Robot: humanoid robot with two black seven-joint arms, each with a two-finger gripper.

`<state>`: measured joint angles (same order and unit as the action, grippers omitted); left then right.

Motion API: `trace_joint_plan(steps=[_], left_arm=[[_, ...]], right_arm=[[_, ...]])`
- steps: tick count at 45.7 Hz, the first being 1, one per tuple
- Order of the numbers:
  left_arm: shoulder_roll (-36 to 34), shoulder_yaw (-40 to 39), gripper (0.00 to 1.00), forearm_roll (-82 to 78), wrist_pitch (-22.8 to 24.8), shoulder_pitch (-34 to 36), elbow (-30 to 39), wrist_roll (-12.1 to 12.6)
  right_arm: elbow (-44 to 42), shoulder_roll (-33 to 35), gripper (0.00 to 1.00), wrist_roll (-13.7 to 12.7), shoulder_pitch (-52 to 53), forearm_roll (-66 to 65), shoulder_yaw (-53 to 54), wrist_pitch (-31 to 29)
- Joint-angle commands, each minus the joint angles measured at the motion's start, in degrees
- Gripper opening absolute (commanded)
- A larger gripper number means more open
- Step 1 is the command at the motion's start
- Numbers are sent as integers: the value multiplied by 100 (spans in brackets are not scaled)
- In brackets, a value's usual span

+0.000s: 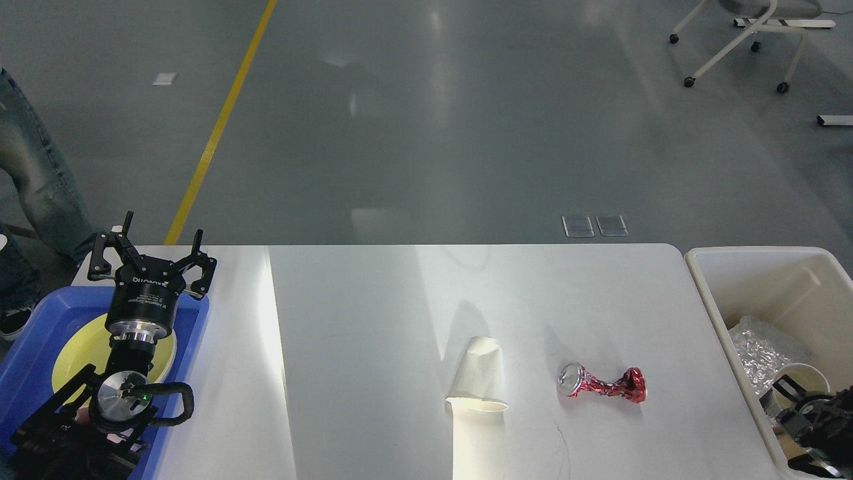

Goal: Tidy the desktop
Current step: 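Release the paper cup into the bin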

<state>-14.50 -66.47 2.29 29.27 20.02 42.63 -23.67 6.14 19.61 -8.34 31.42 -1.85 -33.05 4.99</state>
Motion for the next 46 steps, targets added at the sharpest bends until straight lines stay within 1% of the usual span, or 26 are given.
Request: trace_joint_plan(steps=[1, 2, 4, 5, 9, 23, 27, 30, 33, 35, 39, 46], left_arm=[[0, 2, 97, 0, 0, -7, 0, -6], [0, -7, 97, 0, 0, -7, 0, -6], [0, 2, 97, 0, 0, 2, 0, -6], [0, -7, 97, 0, 0, 2, 0, -6], [0, 2, 97, 0, 0, -7, 0, -6], [0, 2, 97, 0, 0, -7, 0, -6], [0, 2, 97, 0, 0, -7, 0, 3], [0, -7, 97, 0, 0, -7, 0, -6], [0, -7, 97, 0, 0, 2, 0, -6], [0, -7, 97, 0, 0, 2, 0, 3], [0, 2, 97, 0, 0, 2, 0, 3], [0, -7, 97, 0, 0, 2, 0, 3]], right_arm=[[1, 25, 50, 7, -5, 0, -70, 142], [1, 25, 66, 7, 4, 0, -70, 229], [1, 16, 95, 16, -5, -8, -70, 458], [10, 16, 100, 16, 4, 0, -79, 520], [54, 7, 100, 16, -5, -8, -61, 652], [115, 51, 100, 60, 57, -87, -61, 599], [290, 86, 100, 60, 101, -123, -79, 573], [519, 244, 100, 60, 337, -184, -123, 503], [1018, 560, 100, 16, 802, -412, -158, 380], [1597, 849, 100, -10, 1197, -745, -175, 275], [2206, 1211, 100, -89, 1760, -1203, -237, 29], [2769, 1589, 100, -107, 2824, -1555, -570, -1069]])
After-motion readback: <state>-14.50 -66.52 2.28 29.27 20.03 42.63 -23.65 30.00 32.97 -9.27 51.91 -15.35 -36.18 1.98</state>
